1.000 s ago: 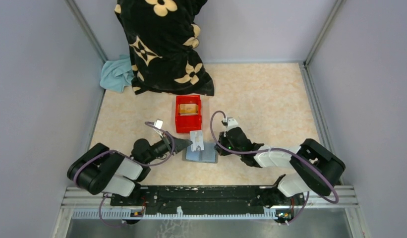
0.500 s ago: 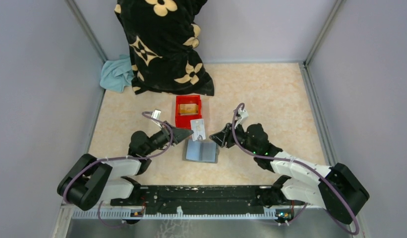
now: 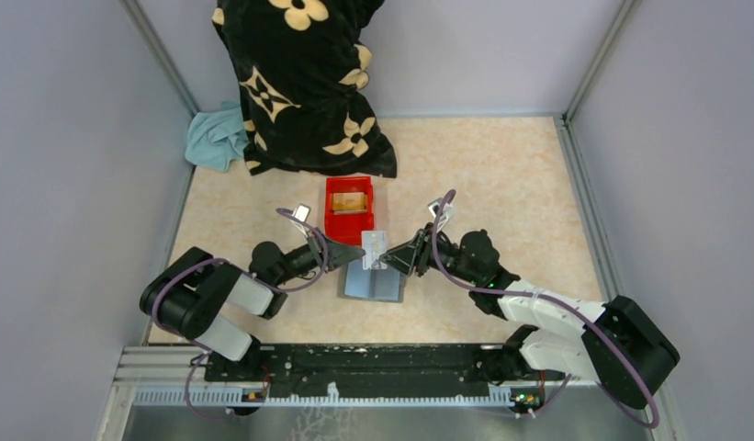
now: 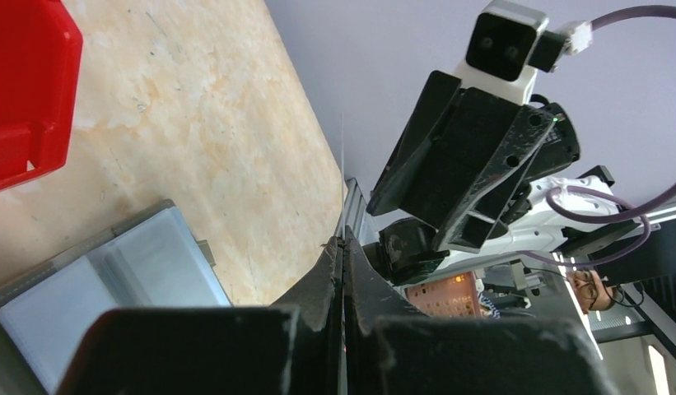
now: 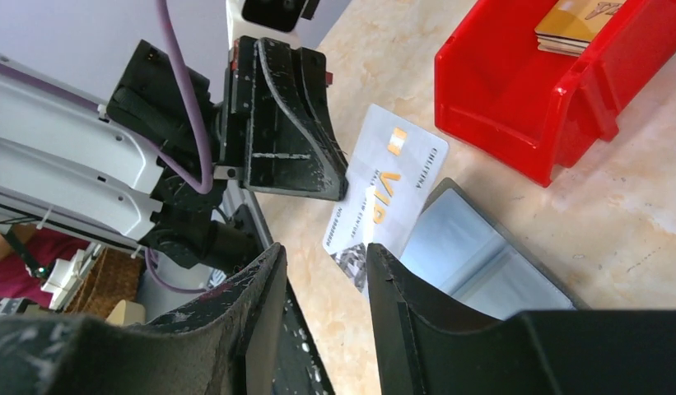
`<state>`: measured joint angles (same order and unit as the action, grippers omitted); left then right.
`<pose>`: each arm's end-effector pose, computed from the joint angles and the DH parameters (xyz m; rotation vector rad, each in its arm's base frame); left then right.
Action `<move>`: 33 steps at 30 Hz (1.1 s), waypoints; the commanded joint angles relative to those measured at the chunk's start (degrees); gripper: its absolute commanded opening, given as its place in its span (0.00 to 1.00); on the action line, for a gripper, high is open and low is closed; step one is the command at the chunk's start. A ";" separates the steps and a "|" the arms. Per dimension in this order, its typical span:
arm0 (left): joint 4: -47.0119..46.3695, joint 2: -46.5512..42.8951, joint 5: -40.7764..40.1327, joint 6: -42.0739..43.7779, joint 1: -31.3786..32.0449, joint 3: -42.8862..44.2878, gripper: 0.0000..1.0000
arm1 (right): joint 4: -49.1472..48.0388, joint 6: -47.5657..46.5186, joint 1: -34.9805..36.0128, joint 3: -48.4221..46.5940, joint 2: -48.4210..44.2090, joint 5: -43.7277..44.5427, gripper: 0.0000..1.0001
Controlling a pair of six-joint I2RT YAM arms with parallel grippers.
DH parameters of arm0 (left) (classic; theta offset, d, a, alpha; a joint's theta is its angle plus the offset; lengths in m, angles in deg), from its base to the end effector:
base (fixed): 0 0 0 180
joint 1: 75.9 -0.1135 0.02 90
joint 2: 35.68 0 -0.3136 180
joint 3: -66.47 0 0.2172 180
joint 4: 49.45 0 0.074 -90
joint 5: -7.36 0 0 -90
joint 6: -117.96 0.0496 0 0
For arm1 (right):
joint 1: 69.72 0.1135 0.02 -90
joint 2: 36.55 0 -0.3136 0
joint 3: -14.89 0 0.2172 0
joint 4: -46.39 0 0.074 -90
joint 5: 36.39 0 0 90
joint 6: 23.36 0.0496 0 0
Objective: Take the credit cards out of the card holder
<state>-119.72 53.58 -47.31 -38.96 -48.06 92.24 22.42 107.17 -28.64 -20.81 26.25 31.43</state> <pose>0.1869 -0.1312 0.2462 0.0057 1.7546 -1.7246 0.1307 0.1388 0.2869 -0.3401 1.7850 1.3705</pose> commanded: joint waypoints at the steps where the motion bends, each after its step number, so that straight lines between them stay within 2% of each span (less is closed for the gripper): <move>1: -16.27 -1.83 1.41 -1.48 -0.56 0.30 0.00 | -4.33 0.23 -0.34 0.49 -0.22 -0.16 0.41; 10: -16.27 -1.86 1.30 -1.72 -0.76 0.78 0.00 | -0.78 -1.35 -0.28 -0.04 0.14 0.63 0.42; 25: -16.31 -2.39 1.67 -2.78 -0.69 2.59 0.00 | -5.85 0.53 -0.30 0.99 4.13 -0.08 0.41; 26: -16.27 -2.37 1.67 -2.78 -0.74 2.57 0.00 | -5.79 0.52 -0.30 0.87 3.96 -0.14 0.38; 29: -16.29 -2.35 1.99 -2.72 -0.67 2.40 0.00 | -6.40 0.59 -0.25 0.77 3.94 -0.62 0.17; 30: -16.28 -2.20 2.16 -2.83 -0.65 2.47 0.00 | -6.74 0.68 -0.29 0.72 4.00 -0.74 0.15; 32: -16.27 -1.82 2.79 -2.94 -0.65 2.61 0.00 | -7.49 0.78 -0.30 0.61 4.01 -0.94 0.02; 33: -16.27 -1.73 3.07 -3.07 -0.67 2.61 0.00 | -7.58 0.84 -0.30 0.51 3.99 -1.01 0.00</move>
<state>-120.05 52.26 -46.21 -41.23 -48.41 94.47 19.95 107.96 -28.64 -19.54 30.65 31.22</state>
